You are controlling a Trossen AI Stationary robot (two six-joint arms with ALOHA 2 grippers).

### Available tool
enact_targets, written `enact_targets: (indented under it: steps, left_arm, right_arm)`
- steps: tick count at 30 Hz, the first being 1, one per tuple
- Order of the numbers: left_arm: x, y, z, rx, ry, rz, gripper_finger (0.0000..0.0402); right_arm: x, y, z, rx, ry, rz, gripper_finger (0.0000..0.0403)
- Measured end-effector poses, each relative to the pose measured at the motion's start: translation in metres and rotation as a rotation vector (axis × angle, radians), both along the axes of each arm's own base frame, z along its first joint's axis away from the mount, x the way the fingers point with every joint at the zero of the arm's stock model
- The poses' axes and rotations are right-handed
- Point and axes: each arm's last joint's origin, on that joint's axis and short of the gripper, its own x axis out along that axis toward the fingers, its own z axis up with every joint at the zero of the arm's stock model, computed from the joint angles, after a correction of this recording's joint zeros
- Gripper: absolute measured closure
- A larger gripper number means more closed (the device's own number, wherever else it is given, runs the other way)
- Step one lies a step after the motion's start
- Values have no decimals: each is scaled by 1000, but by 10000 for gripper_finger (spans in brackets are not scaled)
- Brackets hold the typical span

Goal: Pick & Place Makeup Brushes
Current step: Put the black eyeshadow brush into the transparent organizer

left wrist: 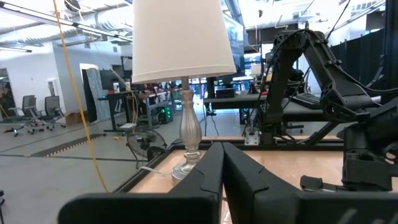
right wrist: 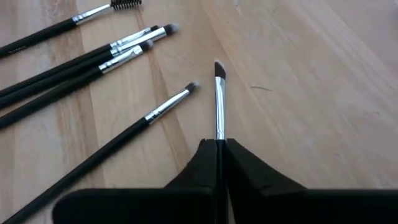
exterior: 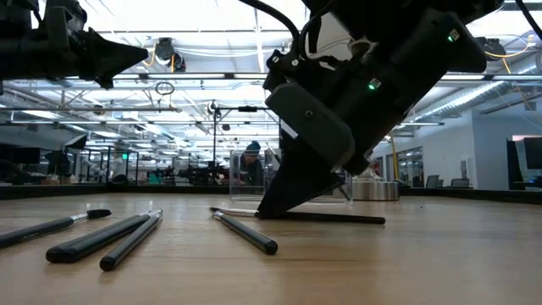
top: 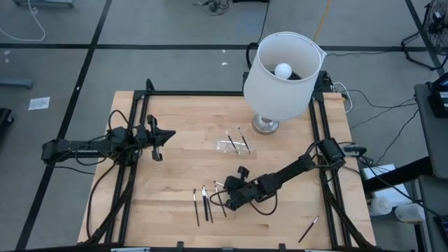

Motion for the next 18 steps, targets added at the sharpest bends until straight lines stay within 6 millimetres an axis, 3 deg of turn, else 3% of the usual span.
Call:
enact_targets:
  steps: [6, 18]
  left_arm:
    - [0, 0, 0, 21, 0, 5, 385]
    - [-1, -4, 8, -45, -92, -152, 385]
  right_arm:
    - [0, -1, 26, -52, -64, 56, 399]
    - [-4, 9, 134, -381, -488, 113, 402]
